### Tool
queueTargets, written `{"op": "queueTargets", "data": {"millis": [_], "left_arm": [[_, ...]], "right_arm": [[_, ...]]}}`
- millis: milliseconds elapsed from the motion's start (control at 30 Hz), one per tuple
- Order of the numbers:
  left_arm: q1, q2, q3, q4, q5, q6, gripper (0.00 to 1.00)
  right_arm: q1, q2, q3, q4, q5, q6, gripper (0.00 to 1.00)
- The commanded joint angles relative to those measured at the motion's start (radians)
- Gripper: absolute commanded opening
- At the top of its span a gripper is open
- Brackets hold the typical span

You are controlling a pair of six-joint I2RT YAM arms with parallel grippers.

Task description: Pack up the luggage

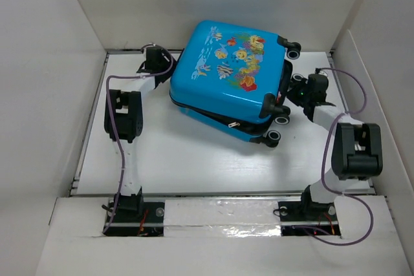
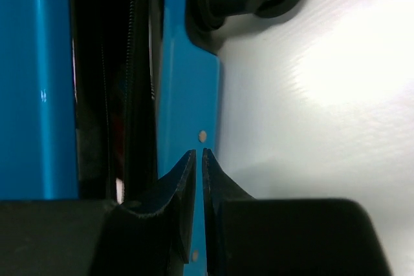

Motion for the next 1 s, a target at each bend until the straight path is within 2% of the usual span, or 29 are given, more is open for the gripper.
{"op": "queueTargets", "data": {"millis": [0, 67, 100, 167, 200, 267, 400, 433, 633, 667, 733, 800, 967], "left_arm": [[-0.031, -0.03, 0.009, 0.117, 0.088, 0.004, 0.61], [-0.054, -0.094, -0.115, 0.238, 0.146, -0.025, 0.59], [-0.065, -0.133, -0.285, 0.307, 0.137, -0.051, 0.59], [-0.083, -0.255, -0.461, 0.538, 0.122, -0.133, 0.57], [-0.106, -0.291, -0.603, 0.579, 0.078, -0.154, 0.56], [-0.137, -0.39, -0.715, 0.669, 0.044, -0.174, 0.56], [-0.255, -0.55, -0.893, 0.676, -0.079, -0.105, 0.56], [-0.314, -0.581, -0.938, 0.677, -0.143, -0.083, 0.56], [-0.487, -0.785, -1.061, 0.62, -0.295, -0.006, 0.56], [-0.531, -0.824, -1.072, 0.607, -0.31, -0.009, 0.56], [-0.577, -0.863, -1.112, 0.596, -0.332, -0.022, 0.56], [-0.671, -0.929, -1.149, 0.573, -0.373, -0.042, 0.56], [-0.89, -1.018, -1.265, 0.51, -0.557, -0.145, 0.56]], "right_arm": [[0.051, 0.086, 0.12, 0.058, 0.005, -0.001, 0.15], [0.063, 0.137, 0.184, 0.038, -0.001, -0.001, 0.15], [0.08, 0.175, 0.203, 0.036, -0.004, -0.004, 0.15], [0.111, 0.204, 0.238, 0.012, -0.004, -0.018, 0.16], [0.124, 0.221, 0.267, 0.003, -0.006, -0.044, 0.16], [0.163, 0.231, 0.289, -0.008, -0.021, -0.07, 0.16], [0.239, 0.244, 0.348, -0.06, -0.046, -0.152, 0.16], [0.256, 0.25, 0.382, -0.071, -0.046, -0.168, 0.16], [0.333, 0.27, 0.479, -0.135, -0.131, -0.268, 0.17], [0.344, 0.299, 0.537, -0.167, -0.189, -0.283, 0.19], [0.368, 0.339, 0.62, -0.261, -0.223, -0.343, 0.21], [0.391, 0.408, 0.764, -0.39, -0.236, -0.413, 0.22], [0.424, 0.562, 1.055, -0.563, -0.334, -0.438, 0.25]]}}
